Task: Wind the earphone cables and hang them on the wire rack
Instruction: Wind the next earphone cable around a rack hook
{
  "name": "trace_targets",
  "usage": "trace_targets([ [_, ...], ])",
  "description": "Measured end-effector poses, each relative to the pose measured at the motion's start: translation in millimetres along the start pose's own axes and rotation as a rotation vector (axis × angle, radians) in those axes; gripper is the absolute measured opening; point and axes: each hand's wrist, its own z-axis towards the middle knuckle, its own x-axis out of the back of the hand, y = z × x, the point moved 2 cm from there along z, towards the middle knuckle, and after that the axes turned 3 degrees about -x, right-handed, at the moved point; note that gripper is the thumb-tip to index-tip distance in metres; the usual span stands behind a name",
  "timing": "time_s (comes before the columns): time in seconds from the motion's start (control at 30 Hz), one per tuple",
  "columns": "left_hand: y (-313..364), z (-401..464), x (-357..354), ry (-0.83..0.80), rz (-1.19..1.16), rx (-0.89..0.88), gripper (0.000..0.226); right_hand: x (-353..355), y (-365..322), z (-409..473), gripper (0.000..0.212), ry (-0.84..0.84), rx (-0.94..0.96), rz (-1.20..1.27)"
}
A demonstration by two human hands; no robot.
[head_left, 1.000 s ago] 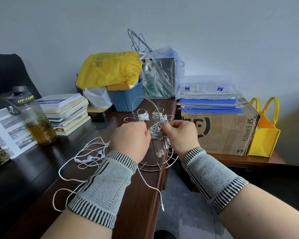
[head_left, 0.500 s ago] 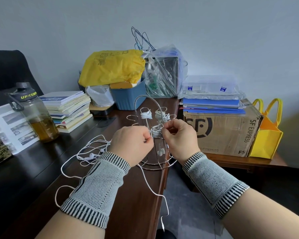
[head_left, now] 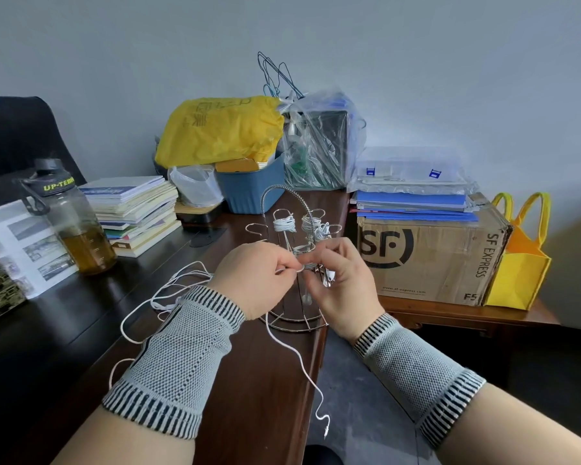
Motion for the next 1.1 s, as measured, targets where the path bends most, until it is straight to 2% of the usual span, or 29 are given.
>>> trace_targets([
  [0.17, 5.6, -1.0, 4.7, -0.017, -0.036, -0.035, 0.018, -3.3, 1.8, 2.1, 0.023, -0.018, 0.027, -0.035],
  [0.37, 3.9, 2.0, 14.5, 0.078, -0.253, 0.026, 0.009, 1.6, 2.1, 5.9, 0.003, 0.017, -0.093, 0.026],
  [0.5, 7.7, 3.7, 14.0, 0.139, -0.225, 0.048, 0.010, 4.1, 0.1, 8.8, 0.014, 0.036, -0.205, 0.063],
  [0.7, 8.1, 4.3, 8.3, 0.186, -0.229, 0.065, 0.017, 6.4, 0.3, 11.2, 0.012, 0.017, -0.287, 0.093],
  [0.83, 9.4, 5.3, 8.2, 0.273, -0.255, 0.107, 0.008, 6.5, 0.3, 12.3, 0.016, 0.028, -0.337, 0.130],
  [1.1, 13.6, 8.3, 6.1, 0.300, 0.036, 0.153, 0.022, 7.0, -5.3, 18.3, 0.026, 0.019, -0.429, 0.125],
])
